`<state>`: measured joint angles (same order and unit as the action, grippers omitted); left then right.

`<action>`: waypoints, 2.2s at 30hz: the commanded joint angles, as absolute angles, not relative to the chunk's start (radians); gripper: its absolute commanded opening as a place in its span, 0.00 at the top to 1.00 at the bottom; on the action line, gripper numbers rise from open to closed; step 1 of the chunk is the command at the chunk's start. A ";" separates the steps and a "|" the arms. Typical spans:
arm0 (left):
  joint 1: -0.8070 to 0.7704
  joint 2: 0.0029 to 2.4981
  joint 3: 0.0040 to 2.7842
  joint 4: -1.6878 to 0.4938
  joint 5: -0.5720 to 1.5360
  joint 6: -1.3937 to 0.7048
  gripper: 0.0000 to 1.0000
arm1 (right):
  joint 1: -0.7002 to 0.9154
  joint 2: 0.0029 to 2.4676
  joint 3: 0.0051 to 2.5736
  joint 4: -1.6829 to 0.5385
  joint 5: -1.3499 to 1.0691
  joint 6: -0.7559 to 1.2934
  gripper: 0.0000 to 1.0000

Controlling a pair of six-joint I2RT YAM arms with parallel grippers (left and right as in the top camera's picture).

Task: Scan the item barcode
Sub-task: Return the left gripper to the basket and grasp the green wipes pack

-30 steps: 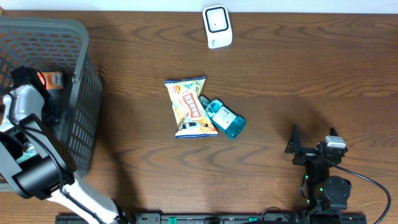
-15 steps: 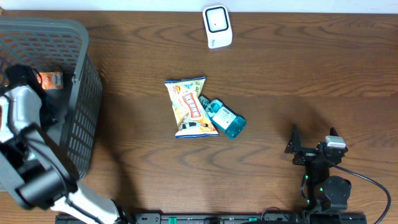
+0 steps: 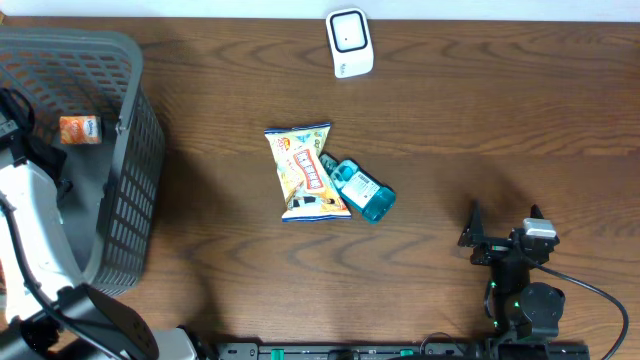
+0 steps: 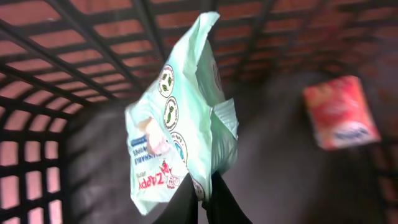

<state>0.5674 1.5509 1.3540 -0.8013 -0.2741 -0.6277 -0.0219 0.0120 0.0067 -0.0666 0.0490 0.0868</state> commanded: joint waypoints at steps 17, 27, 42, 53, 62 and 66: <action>0.403 1.320 1.359 -0.707 -0.214 -0.511 0.86 | -0.012 0.007 0.005 -0.070 0.054 0.089 0.01; 0.405 1.541 1.359 -0.745 -0.225 -0.430 0.02 | -0.012 0.007 0.005 -0.070 0.054 0.089 0.01; 0.405 1.819 1.359 -0.644 -0.111 0.068 0.02 | -0.012 0.007 0.005 -0.070 0.054 0.089 0.01; 0.405 1.886 1.352 -0.639 0.016 0.142 0.02 | -0.012 0.007 0.005 -0.070 0.054 0.089 0.01; 0.405 1.951 1.352 -0.641 0.016 0.133 0.02 | -0.012 0.007 0.005 -0.070 0.054 0.089 0.01; 0.405 1.951 1.352 -0.641 0.016 0.134 0.02 | -0.012 0.007 0.005 -0.070 0.054 0.089 0.01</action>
<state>0.4095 1.9392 1.3540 -0.6350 -0.0021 0.1287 -0.0219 0.0120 0.0067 -0.0669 0.0490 0.0868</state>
